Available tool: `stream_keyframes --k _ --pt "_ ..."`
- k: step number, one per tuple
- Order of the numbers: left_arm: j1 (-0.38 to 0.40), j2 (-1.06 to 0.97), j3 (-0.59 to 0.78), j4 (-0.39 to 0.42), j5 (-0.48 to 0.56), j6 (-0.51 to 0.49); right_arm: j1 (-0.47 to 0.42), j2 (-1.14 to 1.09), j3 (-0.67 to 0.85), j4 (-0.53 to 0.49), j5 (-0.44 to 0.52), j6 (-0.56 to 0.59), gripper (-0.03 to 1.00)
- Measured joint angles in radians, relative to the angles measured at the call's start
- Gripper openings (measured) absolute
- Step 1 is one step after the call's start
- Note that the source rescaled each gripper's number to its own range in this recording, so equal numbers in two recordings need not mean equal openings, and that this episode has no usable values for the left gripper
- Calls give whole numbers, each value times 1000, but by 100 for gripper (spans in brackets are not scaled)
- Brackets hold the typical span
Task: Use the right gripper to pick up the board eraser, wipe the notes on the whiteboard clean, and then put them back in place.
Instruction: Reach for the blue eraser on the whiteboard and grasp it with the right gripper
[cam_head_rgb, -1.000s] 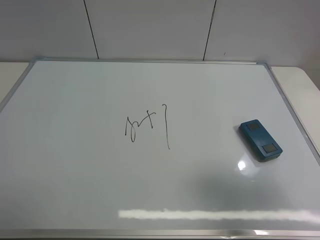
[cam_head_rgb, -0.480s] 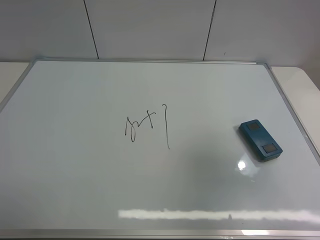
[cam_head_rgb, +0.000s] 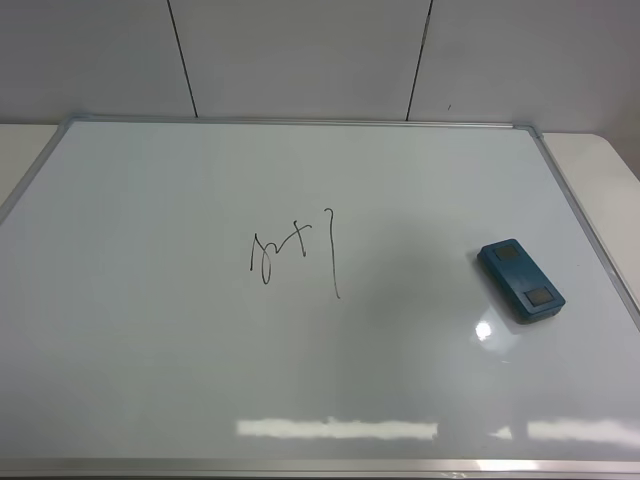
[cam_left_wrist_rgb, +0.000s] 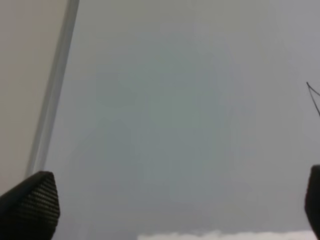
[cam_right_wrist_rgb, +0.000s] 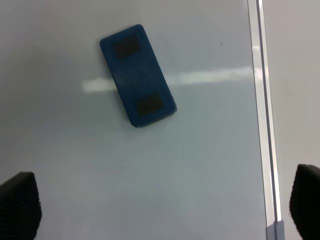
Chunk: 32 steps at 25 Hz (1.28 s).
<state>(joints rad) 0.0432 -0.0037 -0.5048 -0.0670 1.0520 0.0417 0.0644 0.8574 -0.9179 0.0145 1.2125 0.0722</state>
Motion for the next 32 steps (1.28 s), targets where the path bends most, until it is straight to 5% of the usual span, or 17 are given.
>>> stream_keyframes --k 13,32 --pt "0 0 0 0 0 0 0 173 0 45 -19 -127 100" --pt "0 0 0 0 0 0 27 466 0 51 -235 -190 100"
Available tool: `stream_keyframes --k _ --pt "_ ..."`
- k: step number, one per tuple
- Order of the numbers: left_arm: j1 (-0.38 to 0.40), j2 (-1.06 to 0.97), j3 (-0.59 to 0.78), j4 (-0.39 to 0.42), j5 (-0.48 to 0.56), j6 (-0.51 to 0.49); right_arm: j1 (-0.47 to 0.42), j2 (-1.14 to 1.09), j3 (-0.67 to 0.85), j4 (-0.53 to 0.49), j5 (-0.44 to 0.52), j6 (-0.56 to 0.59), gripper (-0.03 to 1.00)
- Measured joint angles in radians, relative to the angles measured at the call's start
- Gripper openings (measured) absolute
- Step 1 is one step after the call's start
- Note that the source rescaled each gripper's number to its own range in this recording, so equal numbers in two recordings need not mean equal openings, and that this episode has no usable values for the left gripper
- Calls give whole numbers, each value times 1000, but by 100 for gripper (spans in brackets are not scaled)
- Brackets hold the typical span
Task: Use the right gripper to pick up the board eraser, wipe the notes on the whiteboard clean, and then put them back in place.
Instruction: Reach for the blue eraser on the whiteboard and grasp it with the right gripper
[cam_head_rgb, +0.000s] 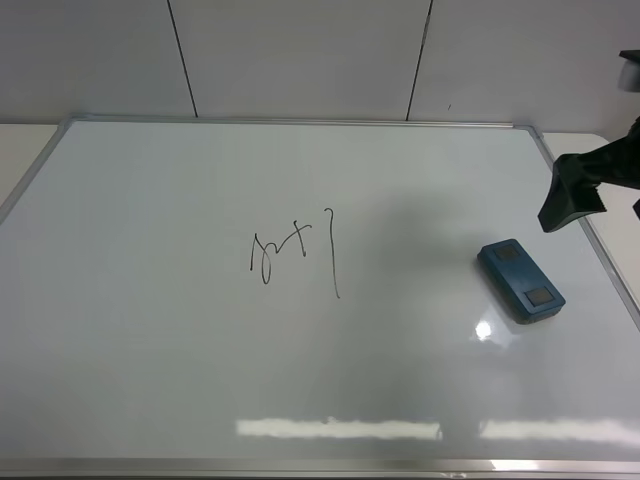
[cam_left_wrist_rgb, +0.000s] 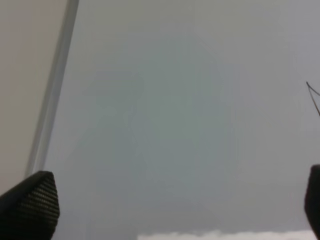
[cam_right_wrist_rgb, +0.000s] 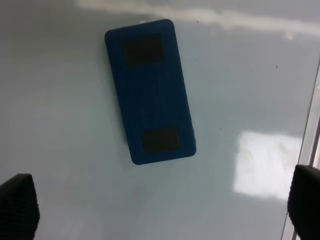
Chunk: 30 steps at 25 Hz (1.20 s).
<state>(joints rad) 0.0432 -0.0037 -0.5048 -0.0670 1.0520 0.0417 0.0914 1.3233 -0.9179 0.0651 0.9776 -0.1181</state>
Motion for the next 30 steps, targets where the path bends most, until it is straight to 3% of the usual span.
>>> stream_keyframes --k 9,18,30 --pt "0 0 0 0 0 0 6 66 13 30 -114 52 100" --pt "0 0 0 0 0 0 6 107 176 29 -267 58 100" --pt "0 0 0 0 0 0 6 253 200 27 -338 60 100"
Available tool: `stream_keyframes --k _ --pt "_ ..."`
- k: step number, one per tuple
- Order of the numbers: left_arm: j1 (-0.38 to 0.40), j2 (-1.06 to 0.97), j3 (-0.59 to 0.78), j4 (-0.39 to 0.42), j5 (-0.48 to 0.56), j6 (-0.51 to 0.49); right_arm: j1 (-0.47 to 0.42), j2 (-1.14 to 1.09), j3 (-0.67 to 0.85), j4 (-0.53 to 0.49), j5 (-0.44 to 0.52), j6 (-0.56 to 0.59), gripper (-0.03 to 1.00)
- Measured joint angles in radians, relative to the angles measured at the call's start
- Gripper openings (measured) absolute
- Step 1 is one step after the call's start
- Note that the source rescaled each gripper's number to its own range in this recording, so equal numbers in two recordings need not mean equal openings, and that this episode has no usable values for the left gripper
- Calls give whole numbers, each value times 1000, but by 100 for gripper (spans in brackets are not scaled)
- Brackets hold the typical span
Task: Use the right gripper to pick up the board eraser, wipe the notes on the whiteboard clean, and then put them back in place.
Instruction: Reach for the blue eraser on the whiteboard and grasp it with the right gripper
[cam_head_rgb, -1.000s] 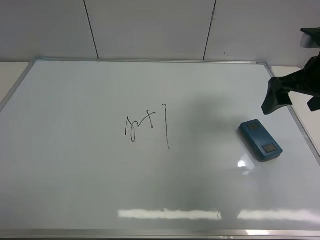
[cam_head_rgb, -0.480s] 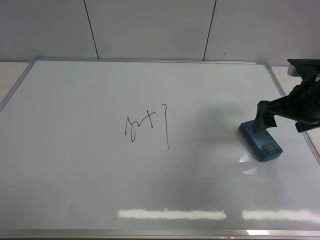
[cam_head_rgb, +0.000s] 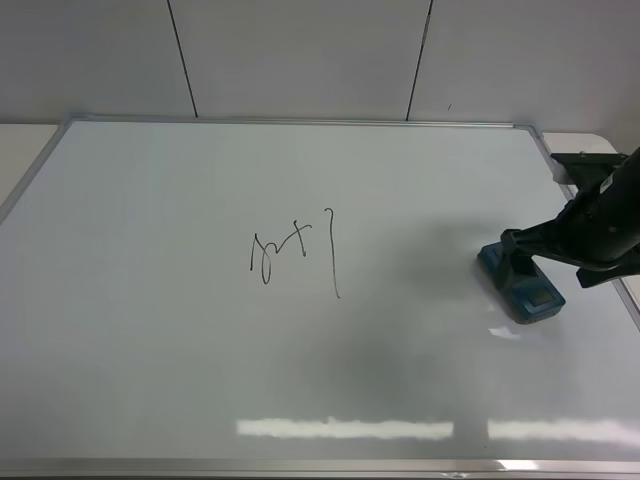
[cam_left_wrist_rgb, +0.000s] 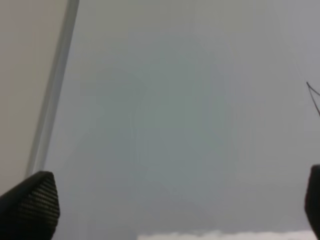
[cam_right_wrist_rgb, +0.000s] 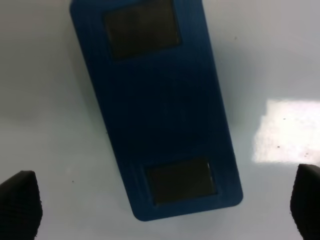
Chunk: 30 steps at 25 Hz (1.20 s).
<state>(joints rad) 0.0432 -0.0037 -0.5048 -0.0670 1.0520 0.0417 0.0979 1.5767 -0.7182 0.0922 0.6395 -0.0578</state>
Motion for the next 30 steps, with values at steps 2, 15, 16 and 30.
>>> stream_keyframes --k 2,15,16,30 --pt "0 0 0 0 0 0 0 31 0 -2 -16 0 100" --pt "0 0 0 0 0 0 0 51 -61 -135 -18 -11 100" --pt "0 0 0 0 0 0 0 52 -72 -135 -10 -22 100" --pt "0 0 0 0 0 0 0 181 -99 -78 6 -83 100"
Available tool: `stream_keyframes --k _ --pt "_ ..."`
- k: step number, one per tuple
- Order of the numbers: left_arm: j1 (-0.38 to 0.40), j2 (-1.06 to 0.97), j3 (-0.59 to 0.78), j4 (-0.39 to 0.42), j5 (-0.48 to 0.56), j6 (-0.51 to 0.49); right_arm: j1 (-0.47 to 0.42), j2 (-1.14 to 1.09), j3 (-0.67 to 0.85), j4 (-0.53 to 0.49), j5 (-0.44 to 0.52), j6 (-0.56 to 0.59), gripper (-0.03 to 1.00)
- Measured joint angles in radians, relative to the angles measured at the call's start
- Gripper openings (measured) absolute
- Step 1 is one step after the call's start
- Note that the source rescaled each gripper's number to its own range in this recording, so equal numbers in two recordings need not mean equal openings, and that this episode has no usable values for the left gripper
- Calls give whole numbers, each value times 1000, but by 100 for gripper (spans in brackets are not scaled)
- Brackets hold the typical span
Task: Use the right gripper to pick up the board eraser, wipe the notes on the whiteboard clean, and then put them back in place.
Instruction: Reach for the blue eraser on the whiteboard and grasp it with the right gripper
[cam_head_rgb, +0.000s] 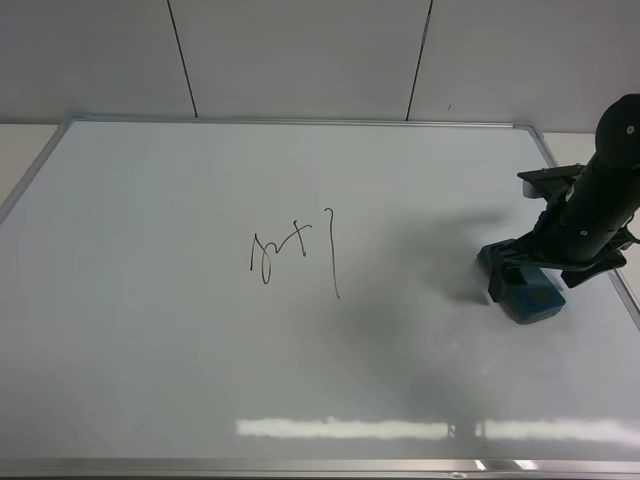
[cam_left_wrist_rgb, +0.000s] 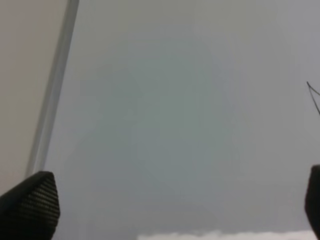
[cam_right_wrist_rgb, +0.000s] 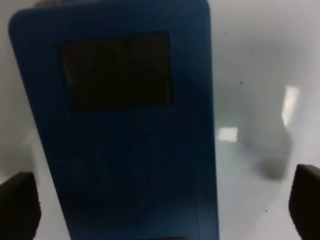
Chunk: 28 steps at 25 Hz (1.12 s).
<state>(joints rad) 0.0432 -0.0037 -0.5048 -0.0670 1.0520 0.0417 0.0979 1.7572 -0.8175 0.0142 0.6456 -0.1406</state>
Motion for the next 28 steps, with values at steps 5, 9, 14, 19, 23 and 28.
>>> stream_keyframes --k 5,9,14,19,23,28 --pt "0 0 0 0 0 0 0 0 0 0 -14 -15 100" --pt "0 0 0 0 0 0 0 0 0 0 -26 -22 100" --pt "0 0 0 0 0 0 0 0 0 0 -27 -68 100" --pt "0 0 0 0 0 0 0 0 0 0 -27 -81 100" --pt "0 0 0 0 0 0 0 0 0 0 -27 -85 79" --pt "0 0 0 0 0 0 0 0 0 -1 -11 -58 5"
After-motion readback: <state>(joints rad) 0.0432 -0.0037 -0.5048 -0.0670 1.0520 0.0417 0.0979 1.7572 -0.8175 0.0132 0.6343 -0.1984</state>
